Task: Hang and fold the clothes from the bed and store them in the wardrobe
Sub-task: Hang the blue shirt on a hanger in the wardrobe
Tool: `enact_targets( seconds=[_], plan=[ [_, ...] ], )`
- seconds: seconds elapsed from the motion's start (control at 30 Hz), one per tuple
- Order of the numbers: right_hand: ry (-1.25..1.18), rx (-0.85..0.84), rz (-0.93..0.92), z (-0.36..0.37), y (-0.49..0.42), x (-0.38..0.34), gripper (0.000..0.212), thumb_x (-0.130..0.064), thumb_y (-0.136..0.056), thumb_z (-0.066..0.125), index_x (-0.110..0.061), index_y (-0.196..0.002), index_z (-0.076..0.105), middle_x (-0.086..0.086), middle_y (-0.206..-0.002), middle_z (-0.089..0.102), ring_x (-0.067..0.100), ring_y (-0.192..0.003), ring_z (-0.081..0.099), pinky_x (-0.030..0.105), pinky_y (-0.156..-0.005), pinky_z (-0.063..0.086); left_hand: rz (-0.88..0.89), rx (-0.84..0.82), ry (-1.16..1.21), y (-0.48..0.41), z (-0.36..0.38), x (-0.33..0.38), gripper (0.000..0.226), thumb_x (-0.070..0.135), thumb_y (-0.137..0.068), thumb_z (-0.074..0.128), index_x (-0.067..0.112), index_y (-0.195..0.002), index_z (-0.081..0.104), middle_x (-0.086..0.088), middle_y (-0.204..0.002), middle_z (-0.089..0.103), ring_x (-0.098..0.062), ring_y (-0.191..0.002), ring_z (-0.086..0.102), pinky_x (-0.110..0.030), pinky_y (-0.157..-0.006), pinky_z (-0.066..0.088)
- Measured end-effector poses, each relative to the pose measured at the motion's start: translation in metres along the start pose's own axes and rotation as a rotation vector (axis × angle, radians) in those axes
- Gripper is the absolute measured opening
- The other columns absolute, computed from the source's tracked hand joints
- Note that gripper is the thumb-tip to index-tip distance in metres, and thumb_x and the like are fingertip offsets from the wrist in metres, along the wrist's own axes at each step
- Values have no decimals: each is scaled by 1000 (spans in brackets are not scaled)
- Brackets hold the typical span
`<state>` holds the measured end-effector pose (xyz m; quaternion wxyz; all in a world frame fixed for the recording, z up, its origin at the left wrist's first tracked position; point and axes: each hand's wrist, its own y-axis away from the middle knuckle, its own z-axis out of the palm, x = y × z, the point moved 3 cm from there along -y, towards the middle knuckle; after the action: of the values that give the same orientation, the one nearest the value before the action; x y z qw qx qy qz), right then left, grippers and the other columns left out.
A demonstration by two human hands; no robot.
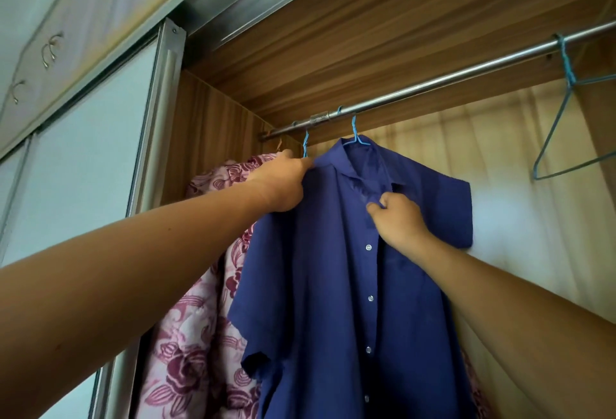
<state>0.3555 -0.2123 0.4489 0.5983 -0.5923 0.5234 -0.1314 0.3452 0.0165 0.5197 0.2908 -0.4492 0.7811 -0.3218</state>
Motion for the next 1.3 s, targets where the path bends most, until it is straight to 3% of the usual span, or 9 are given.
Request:
enact_targets(
  seconds=[0.27,0.37,0.47,0.63,0.77,1.03,1.13,1.23,1.3],
  plan=[
    [106,-147,-24,4,36,14,47,-57,-95,55,-14,-75,53,0,-71,63,21,-69,60,35,-62,47,72,231,-76,53,14,20,45,27,-92,57,21,-137,55,-13,-135,47,-36,-127,42,-48,-100,42],
    [296,-335,-39,4,54,20,40,-54,-94,57,-17,-80,59,0,-80,67,24,-79,63,41,-78,54,96,199,74,91,34,31,31,22,-92,57,17,-120,66,-9,-114,61,-33,-109,56,-44,-92,44],
    [464,-581,-15,0,79,26,31,-55,-91,60,-26,-80,58,-3,-93,67,22,-93,62,42,-93,49,108,222,-159,134,59,39,29,34,-91,55,28,-117,67,3,-111,64,-25,-108,56,-41,-87,33],
    [541,-783,-20,-3,141,32,24,-49,-91,65,-25,-95,66,-2,-104,68,21,-99,62,33,-89,51,55,-176,95,207,115,46,26,33,-91,55,26,-115,64,3,-110,64,-26,-104,61,-38,-83,51],
    [554,-914,37,1,198,50,23,-47,-90,66,-24,-96,67,-2,-104,67,20,-98,62,36,-91,52,-24,-489,130,258,149,39,25,35,-91,60,22,-112,67,-2,-112,70,-27,-108,62,-33,-90,49],
    [621,-1089,110,8,319,96,29,-51,-89,64,-22,-94,67,2,-103,69,23,-95,64,33,-84,53,-121,-784,221,390,196,46,35,38,-97,53,21,-125,65,-5,-129,64,-27,-121,58,-31,-98,42],
    [631,-1132,133,7,360,109,28,-53,-88,63,-24,-90,63,1,-104,69,24,-95,63,33,-82,52,-201,-849,257,433,210,50,34,39,-93,60,19,-119,67,-5,-121,68,-25,-113,63,-25,-89,43],
    [615,-1167,147,8,395,112,35,-59,-87,59,-25,-78,57,2,-98,65,24,-87,62,31,-69,46,-253,-949,307,471,226,49,35,39,-92,61,20,-121,65,-3,-120,68,-22,-104,67,-7,-59,41],
    [627,-1210,130,10,415,109,37,-59,-91,56,-25,-78,55,3,-100,60,23,-87,59,30,-64,38,-259,-995,294,494,233,44,43,44,-93,60,22,-130,60,-2,-129,64,-22,-112,65,-12,-73,45]
  ],
)
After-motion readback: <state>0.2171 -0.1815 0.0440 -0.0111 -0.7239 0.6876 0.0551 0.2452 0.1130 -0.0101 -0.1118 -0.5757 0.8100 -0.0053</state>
